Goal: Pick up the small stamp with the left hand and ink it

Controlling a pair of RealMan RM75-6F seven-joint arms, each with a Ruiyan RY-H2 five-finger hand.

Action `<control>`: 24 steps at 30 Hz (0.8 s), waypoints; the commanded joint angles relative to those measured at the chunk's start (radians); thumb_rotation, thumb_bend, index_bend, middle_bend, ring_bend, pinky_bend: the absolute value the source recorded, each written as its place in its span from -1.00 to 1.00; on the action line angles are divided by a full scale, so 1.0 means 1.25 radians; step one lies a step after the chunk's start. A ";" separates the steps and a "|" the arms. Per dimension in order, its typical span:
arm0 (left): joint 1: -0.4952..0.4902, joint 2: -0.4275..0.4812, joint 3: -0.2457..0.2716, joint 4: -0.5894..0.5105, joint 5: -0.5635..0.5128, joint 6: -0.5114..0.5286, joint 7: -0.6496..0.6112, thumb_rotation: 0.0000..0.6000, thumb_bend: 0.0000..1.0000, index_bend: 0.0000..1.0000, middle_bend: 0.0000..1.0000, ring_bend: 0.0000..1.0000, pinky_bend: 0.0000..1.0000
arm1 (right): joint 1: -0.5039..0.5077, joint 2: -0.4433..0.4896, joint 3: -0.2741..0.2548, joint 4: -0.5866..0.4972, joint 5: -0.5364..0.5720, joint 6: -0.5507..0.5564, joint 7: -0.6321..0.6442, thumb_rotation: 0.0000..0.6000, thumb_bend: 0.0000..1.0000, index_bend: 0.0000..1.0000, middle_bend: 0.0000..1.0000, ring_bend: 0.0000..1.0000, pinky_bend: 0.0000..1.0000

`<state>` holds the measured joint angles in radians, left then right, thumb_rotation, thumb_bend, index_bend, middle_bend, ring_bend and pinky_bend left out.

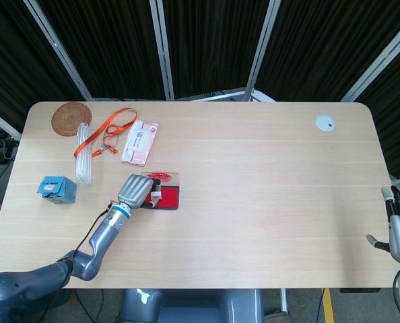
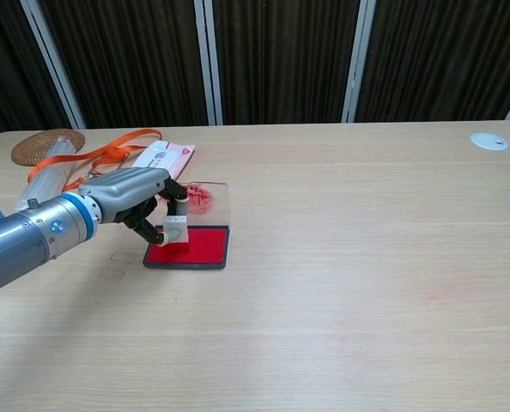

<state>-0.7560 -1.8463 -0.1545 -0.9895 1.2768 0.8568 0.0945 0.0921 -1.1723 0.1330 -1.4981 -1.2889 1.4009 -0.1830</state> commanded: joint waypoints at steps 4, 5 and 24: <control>0.000 -0.014 0.004 0.018 0.006 0.002 -0.012 1.00 -0.21 0.23 0.11 0.68 0.73 | 0.000 0.000 0.000 0.000 0.001 0.000 0.002 1.00 -1.00 -1.00 -1.00 -1.00 -1.00; 0.001 -0.014 0.003 0.017 0.006 0.005 -0.017 1.00 -0.21 0.23 0.11 0.68 0.73 | 0.000 0.001 0.000 -0.001 0.001 0.000 0.002 1.00 -1.00 -1.00 -1.00 -1.00 -1.00; 0.032 0.121 -0.027 -0.141 0.006 0.063 -0.060 1.00 -0.21 0.24 0.12 0.68 0.73 | -0.004 0.009 -0.005 -0.016 -0.013 0.011 0.009 1.00 -1.00 -1.00 -1.00 -1.00 -1.00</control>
<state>-0.7238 -1.7104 -0.1876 -1.1529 1.2893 0.9353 0.0274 0.0870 -1.1610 0.1269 -1.5181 -1.3049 1.4150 -0.1719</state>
